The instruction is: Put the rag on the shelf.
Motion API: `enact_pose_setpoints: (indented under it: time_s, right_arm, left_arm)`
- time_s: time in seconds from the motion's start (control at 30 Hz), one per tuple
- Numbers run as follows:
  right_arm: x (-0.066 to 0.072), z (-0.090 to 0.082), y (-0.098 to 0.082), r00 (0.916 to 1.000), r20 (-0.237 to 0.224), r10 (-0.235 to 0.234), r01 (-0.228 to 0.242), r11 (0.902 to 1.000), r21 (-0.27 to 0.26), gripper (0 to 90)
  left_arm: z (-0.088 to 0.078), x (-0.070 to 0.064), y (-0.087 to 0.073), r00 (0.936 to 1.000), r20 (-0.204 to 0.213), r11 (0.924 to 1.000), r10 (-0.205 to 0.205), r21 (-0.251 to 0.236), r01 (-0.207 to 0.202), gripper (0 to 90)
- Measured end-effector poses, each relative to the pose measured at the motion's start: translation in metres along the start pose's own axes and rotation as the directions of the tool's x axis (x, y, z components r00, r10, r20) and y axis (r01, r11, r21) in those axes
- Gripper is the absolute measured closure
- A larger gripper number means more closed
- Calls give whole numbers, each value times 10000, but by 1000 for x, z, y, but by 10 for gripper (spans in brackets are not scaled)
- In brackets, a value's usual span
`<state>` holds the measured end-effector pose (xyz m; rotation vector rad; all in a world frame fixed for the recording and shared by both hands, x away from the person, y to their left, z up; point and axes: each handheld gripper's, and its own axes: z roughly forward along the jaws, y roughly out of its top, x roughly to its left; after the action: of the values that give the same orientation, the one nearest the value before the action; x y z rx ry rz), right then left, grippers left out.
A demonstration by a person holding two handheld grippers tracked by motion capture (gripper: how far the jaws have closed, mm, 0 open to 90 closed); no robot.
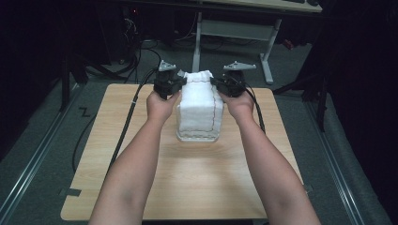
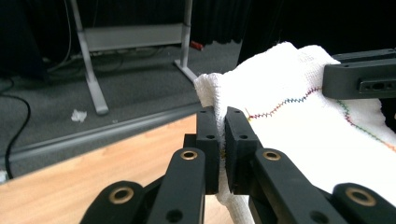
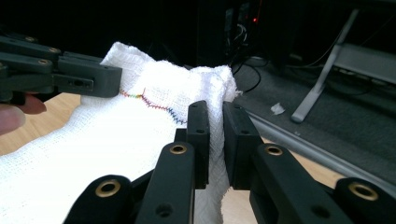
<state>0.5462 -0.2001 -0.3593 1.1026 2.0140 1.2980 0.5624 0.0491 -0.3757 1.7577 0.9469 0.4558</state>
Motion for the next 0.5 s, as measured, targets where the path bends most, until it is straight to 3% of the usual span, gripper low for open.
enact_pose_setpoints:
  time_s: [0.13, 0.2, 0.33, 0.5]
  right_arm:
    - [1, 5, -3, 9999, -23, 129, -128, 9997, 186, 788]
    - [0, 6, -3, 9996, 61, 272, -273, 9995, 159, 705]
    - [-2, 4, -2, 9990, 116, 425, -425, 9991, -11, 701]
    - [-2, 1, -2, 9994, 227, 269, -270, 9996, 36, 686]
  left_arm:
    - [-1, 3, -3, 9998, 31, 9998, -194, 95, 194, 844]
    - [-2, 5, -4, 9992, 172, 9993, -361, 86, 359, 749]
    - [-6, 6, -2, 9981, 190, 9979, -594, -261, 599, 634]
    - [-10, 4, -3, 9989, 54, 9984, -464, -318, 465, 619]
